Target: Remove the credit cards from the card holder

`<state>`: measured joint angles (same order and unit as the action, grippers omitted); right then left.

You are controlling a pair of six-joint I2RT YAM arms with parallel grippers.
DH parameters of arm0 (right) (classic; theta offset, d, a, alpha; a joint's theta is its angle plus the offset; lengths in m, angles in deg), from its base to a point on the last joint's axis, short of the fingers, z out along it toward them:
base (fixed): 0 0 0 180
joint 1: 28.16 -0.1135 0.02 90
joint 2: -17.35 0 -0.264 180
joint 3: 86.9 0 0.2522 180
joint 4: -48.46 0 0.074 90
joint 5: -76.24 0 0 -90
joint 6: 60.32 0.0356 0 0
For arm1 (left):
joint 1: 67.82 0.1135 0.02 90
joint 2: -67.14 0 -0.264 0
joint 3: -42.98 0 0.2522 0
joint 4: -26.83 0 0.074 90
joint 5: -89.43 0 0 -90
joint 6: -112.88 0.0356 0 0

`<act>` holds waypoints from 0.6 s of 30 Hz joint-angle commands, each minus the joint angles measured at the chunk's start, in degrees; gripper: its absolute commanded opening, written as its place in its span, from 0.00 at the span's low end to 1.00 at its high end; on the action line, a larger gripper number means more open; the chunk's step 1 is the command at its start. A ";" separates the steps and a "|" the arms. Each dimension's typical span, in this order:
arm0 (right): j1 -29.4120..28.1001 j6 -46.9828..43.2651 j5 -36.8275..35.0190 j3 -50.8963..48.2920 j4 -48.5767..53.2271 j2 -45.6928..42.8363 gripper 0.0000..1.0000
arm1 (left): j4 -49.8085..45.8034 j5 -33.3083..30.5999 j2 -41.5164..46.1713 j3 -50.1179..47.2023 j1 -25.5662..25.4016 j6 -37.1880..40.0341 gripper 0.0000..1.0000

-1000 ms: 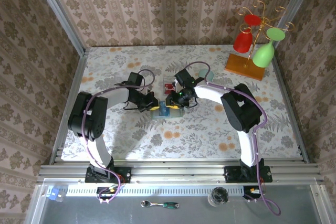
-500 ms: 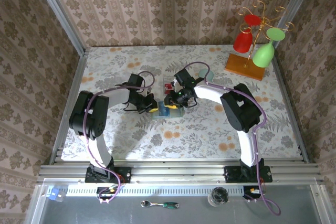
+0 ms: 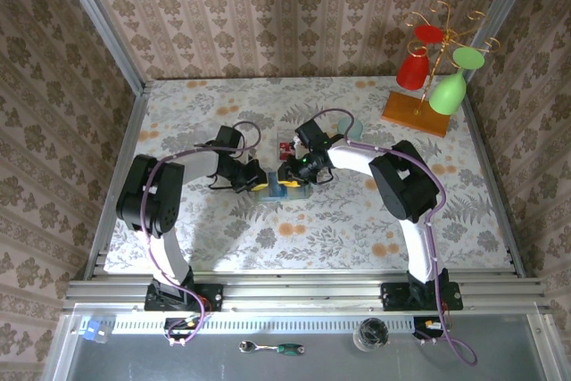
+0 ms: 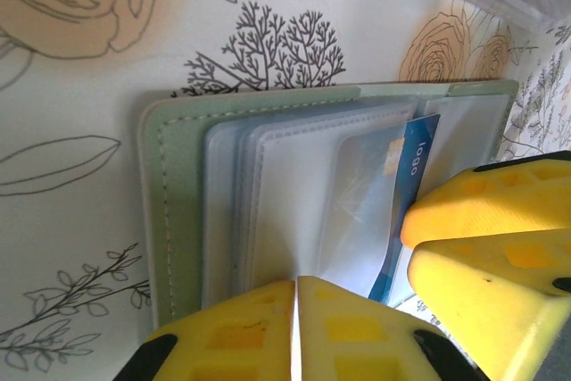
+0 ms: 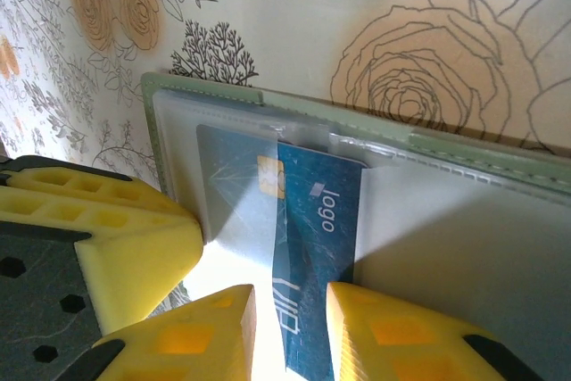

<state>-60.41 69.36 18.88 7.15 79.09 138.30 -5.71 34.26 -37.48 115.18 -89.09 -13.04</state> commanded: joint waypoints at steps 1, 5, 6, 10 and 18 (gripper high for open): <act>-0.25 0.92 1.63 1.64 0.05 1.49 0.28 | -0.46 -0.68 1.73 -1.34 0.40 0.84 0.12; -0.36 1.08 1.96 1.90 0.01 1.51 0.28 | -0.37 -0.55 1.94 -1.38 0.50 0.85 0.11; -0.36 1.01 2.01 2.03 0.18 1.56 0.28 | -0.37 -0.54 2.04 -1.37 0.45 0.85 0.12; -0.38 1.09 2.12 2.14 0.35 1.47 0.28 | -0.37 -0.83 2.65 -1.47 0.70 0.77 0.11; -0.53 0.92 2.32 2.62 1.01 1.61 0.28 | -0.82 -1.17 2.14 -1.71 1.15 1.21 0.07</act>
<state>-60.50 70.19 19.73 7.81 79.09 138.52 -5.43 33.63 -36.28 114.11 -88.26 -13.04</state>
